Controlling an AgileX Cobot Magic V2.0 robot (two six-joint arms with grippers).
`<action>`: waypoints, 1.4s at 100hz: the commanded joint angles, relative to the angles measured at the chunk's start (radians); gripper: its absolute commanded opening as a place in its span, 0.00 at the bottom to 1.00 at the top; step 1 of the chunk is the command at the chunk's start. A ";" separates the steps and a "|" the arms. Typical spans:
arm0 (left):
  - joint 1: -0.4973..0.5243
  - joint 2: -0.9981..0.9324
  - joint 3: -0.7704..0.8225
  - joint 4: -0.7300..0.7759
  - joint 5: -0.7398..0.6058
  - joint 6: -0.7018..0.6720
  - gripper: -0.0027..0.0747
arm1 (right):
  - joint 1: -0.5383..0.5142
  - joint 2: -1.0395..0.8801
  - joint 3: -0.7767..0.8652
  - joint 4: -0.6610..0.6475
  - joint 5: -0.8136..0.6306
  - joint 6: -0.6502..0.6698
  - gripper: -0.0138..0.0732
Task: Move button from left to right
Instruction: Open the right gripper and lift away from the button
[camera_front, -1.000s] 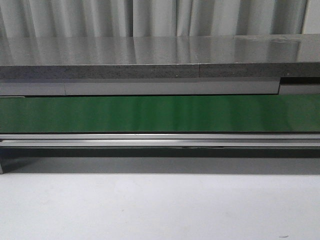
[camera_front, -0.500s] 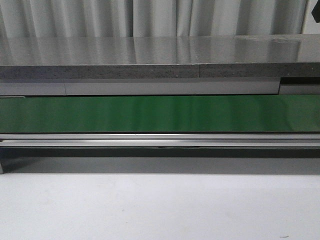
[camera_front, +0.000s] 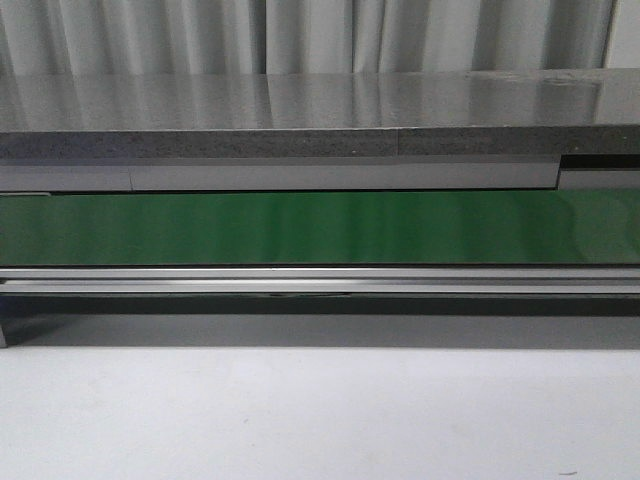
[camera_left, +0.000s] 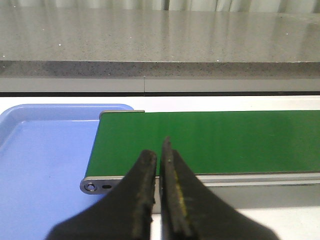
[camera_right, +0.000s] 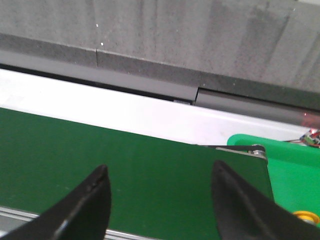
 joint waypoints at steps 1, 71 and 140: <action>-0.009 0.009 -0.028 -0.016 -0.082 -0.001 0.04 | -0.001 -0.097 -0.003 0.016 0.006 0.000 0.54; -0.009 0.009 -0.028 -0.016 -0.082 -0.001 0.04 | -0.001 -0.265 0.029 0.016 0.125 0.000 0.08; -0.009 0.009 -0.028 -0.016 -0.082 -0.001 0.04 | 0.011 -0.283 0.086 -0.030 0.032 0.046 0.08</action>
